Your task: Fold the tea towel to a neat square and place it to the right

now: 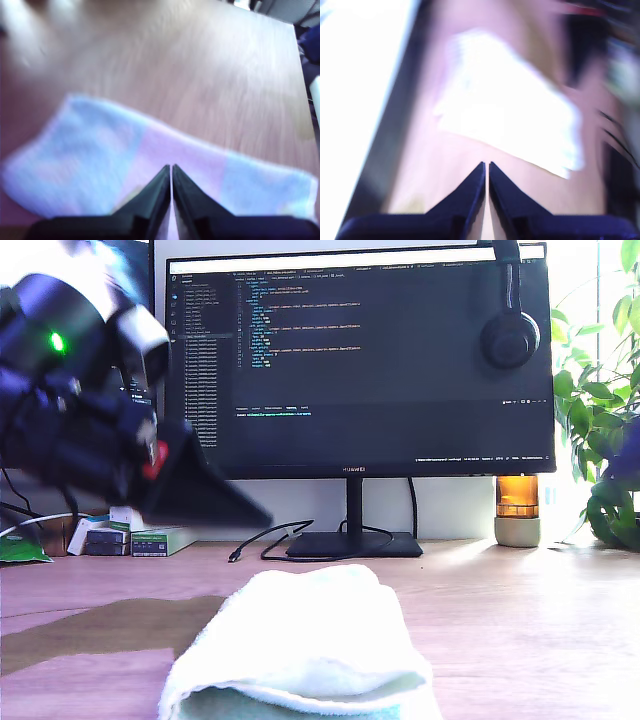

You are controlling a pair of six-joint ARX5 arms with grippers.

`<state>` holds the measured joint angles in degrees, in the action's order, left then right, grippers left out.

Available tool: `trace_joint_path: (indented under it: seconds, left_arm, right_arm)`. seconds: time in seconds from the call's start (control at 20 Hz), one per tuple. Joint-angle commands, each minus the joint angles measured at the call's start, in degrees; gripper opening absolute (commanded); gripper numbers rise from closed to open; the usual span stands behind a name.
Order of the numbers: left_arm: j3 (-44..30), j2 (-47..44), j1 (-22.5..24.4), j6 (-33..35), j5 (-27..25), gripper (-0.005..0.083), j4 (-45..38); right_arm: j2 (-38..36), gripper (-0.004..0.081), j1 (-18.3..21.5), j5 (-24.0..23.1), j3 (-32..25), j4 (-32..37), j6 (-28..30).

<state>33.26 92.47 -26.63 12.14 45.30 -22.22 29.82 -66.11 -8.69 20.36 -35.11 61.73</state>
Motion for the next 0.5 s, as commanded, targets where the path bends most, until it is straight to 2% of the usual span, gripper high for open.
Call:
trace_joint_path:
  seconds: [0.0, 0.1, 0.25, 0.4, 0.45]
  left_arm:
    - [-0.72, 3.43, -0.13, -0.15, 0.63, -0.0021, -0.52]
    - [-0.72, 6.03, -0.11, -0.13, 0.96, -0.0021, -0.5]
    - [-0.72, 8.07, -0.11, -0.11, 0.96, -0.0021, -0.39]
    - [-0.72, 8.09, -0.13, -0.11, 0.98, -0.0021, -0.35]
    - [-0.72, 8.09, -0.13, -0.13, 0.98, -0.0021, -0.33]
  right_arm:
    - [3.56, 0.0088, -0.24, 2.27, -0.44, 0.07, 3.56]
    - [8.04, 0.0201, -0.17, 2.95, -0.44, 4.44, 8.13]
    - [15.15, 0.0237, 1.44, 3.3, -0.44, 11.1, 11.45]
    - [21.35, 0.0379, 3.61, 5.68, -0.44, 14.47, 16.15]
    - [22.82, 0.0391, 4.0, 5.68, -0.44, 16.31, 17.46]
